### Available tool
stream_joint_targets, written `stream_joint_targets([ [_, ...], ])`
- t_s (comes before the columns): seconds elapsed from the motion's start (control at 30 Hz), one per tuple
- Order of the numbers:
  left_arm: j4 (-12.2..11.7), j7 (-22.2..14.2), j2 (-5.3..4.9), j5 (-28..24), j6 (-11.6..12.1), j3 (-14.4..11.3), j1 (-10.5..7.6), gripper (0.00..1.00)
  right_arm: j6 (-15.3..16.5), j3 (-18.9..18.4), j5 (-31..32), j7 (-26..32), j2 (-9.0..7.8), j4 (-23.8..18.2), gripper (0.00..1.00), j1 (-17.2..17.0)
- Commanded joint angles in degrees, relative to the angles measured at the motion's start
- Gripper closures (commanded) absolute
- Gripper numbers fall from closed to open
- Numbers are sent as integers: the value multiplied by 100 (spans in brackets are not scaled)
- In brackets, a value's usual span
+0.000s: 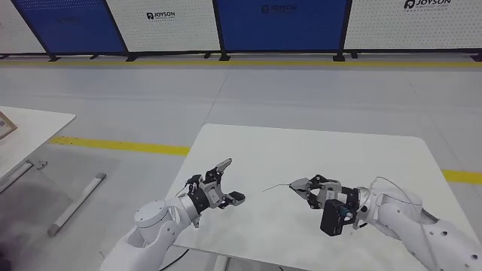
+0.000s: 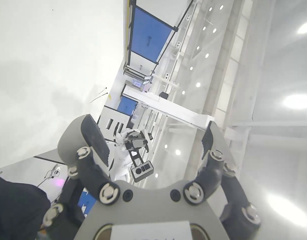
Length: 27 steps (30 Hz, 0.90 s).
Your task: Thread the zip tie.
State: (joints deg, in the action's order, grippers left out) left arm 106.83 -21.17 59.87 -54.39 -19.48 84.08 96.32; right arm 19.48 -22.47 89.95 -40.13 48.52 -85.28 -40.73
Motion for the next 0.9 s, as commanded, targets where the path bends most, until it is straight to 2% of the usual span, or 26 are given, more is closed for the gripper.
stream_joint_targets([
  [0.0, 0, 1, 0, 0, 0, 0, 0, 0, 0, 1, 0, 0, 0, 0, 100, 0],
  [0.1, 3, 35, 0, 68, 39, -3, -19, 0, 0, 1, 0, 0, 0, 0, 100, 0],
  [0.17, 62, 149, -6, 538, 243, -66, -49, 0, 0, 1, 0, 0, 0, 0, 100, 0],
  [0.2, 104, 135, -11, 746, 241, -136, -43, 0, 0, 1, 0, 0, 0, 0, 100, 0],
  [0.27, 195, 104, -37, 1188, 11, -228, -77, 0, 0, 1, 0, 0, 0, 0, 100, 0],
  [0.37, 155, 94, -81, 1658, 0, -463, -105, 0, 0, 1, 0, 0, 0, 0, 100, 0],
  [0.43, 157, 146, -91, 1518, 0, -541, -170, 0, 0, 1, 0, 0, 0, 0, 100, 0],
  [0.77, 157, 146, -91, 1518, 0, -541, -170, 0, 0, 1, 0, 0, 0, 0, 100, 0],
  [0.87, 244, 6, -89, 1518, 0, -640, -160, 0, 0, 1, 0, 0, 0, 0, 100, 0],
])
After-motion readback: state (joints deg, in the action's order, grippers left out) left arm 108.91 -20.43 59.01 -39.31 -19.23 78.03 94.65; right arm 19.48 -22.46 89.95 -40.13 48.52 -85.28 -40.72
